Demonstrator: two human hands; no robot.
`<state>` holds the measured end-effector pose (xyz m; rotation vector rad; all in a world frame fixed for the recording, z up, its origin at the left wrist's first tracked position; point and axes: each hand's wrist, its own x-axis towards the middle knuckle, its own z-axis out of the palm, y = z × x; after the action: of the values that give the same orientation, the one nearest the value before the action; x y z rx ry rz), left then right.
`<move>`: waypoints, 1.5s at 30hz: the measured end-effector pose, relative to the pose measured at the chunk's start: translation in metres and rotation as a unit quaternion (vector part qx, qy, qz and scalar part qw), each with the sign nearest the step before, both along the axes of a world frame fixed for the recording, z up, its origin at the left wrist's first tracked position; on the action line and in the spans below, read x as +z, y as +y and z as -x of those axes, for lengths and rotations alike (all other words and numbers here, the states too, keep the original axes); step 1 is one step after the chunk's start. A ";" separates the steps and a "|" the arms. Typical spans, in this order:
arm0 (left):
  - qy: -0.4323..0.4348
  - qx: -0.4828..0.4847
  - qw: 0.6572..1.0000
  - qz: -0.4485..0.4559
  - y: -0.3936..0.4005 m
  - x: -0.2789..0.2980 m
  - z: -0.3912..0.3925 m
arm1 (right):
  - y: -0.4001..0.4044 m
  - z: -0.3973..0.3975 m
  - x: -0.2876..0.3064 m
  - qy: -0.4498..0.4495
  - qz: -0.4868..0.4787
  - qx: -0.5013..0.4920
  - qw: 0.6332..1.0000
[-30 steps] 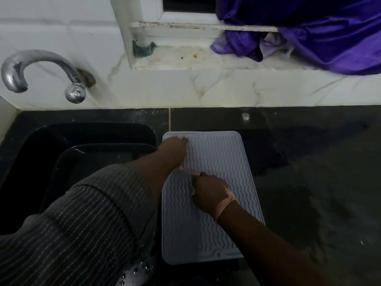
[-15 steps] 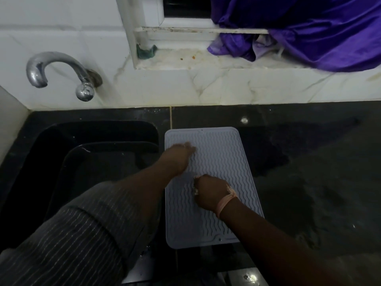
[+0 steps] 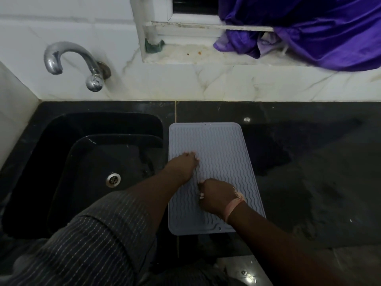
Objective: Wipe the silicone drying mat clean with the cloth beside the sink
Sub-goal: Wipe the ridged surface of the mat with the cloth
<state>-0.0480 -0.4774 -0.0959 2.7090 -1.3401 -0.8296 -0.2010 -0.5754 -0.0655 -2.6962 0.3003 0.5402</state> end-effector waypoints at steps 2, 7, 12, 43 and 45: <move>-0.001 0.002 1.000 -0.009 0.001 0.002 0.004 | 0.003 0.007 0.002 0.015 0.004 0.000 1.000; 0.025 0.025 0.999 -0.016 0.008 0.008 0.017 | 0.007 0.019 0.006 0.043 -0.003 -0.002 0.999; 0.032 0.045 0.998 -0.021 0.009 0.011 0.022 | 0.001 0.020 0.022 0.104 -0.086 0.005 0.991; 0.020 0.105 0.994 0.009 0.022 0.003 0.060 | 0.035 0.047 0.039 0.164 0.041 0.104 0.980; 0.022 0.108 0.994 0.004 0.021 0.004 0.060 | 0.031 0.040 0.045 0.206 0.011 0.104 0.973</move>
<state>-0.1082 -0.4569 -0.0919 2.7465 -1.0172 -0.8559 -0.2406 -0.5440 -0.0207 -2.6320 0.1297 1.1688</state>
